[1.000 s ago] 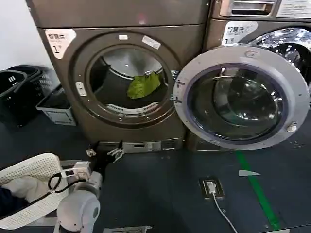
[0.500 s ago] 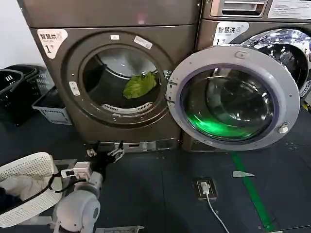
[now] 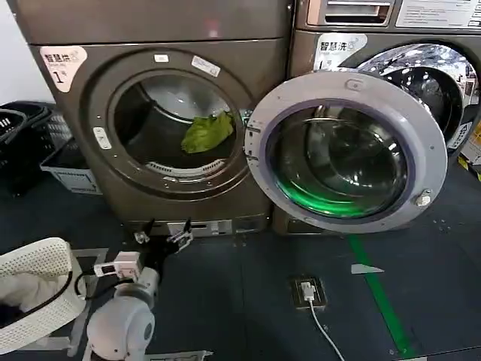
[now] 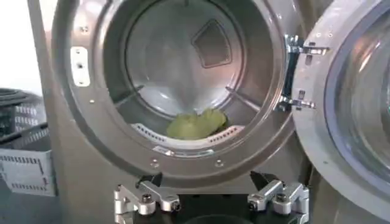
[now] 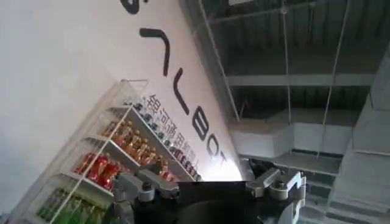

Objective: Grasp the clothes from the dryer.

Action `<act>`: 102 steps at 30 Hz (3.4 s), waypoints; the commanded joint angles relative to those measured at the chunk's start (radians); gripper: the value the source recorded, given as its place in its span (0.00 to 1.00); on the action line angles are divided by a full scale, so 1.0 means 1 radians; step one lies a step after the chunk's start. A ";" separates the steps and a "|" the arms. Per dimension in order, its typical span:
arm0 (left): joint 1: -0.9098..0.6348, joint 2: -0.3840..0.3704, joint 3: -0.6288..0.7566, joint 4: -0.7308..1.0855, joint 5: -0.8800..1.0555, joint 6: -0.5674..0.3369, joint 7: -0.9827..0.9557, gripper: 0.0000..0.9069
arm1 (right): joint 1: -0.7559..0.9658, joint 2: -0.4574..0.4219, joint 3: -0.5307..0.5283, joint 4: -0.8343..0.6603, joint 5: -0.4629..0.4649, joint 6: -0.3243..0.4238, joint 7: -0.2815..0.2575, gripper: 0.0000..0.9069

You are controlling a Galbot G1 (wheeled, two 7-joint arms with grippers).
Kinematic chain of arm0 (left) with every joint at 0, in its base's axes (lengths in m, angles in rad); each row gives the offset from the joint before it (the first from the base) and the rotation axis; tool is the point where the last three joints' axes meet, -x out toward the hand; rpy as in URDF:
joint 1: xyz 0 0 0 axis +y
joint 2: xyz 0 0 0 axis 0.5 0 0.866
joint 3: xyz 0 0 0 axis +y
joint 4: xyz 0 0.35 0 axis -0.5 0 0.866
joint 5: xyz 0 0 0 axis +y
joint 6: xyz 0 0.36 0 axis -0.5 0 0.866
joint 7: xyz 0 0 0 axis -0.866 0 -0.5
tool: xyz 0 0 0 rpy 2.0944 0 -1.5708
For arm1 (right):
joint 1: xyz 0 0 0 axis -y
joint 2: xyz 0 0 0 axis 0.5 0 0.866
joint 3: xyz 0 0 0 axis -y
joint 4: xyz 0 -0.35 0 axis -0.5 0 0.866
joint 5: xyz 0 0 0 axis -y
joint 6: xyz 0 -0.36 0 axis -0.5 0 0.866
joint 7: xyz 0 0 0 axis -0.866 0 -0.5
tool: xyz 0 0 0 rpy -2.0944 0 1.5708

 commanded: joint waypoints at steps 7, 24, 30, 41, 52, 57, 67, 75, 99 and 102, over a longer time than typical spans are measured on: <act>-0.002 0.002 0.003 0.002 0.000 0.001 0.000 1.00 | -0.002 0.001 0.003 -0.002 0.004 0.003 -0.002 1.00; -0.006 0.006 0.000 -0.010 -0.003 0.004 0.003 1.00 | -0.017 0.003 0.020 -0.001 0.027 0.010 -0.006 1.00; 0.005 0.004 0.000 -0.015 -0.001 0.002 0.003 1.00 | -0.014 0.004 0.018 0.000 0.028 0.011 -0.008 1.00; 0.015 0.010 -0.004 -0.020 0.001 0.002 0.004 1.00 | -0.007 0.005 0.008 0.003 0.028 0.012 -0.012 1.00; 0.010 0.011 -0.003 -0.016 0.002 0.001 0.004 1.00 | 0.000 0.010 0.005 -0.001 0.027 0.013 -0.016 1.00; 0.006 0.007 -0.003 -0.012 0.002 0.002 0.004 1.00 | 0.002 0.011 0.002 -0.002 0.025 0.013 -0.018 1.00; -0.002 0.009 -0.003 -0.010 0.001 0.003 0.005 1.00 | 0.002 0.014 0.005 -0.001 0.026 0.013 -0.019 1.00; -0.011 0.014 0.000 -0.004 0.000 0.003 0.006 1.00 | -0.002 0.014 0.010 -0.003 0.027 0.013 -0.018 1.00; -0.026 0.025 0.005 0.006 0.000 0.003 0.005 1.00 | -0.006 0.010 0.013 -0.003 0.028 0.010 -0.018 1.00; -0.025 0.025 0.004 0.005 -0.001 0.003 0.005 1.00 | -0.004 0.010 0.012 -0.002 0.028 0.010 -0.019 1.00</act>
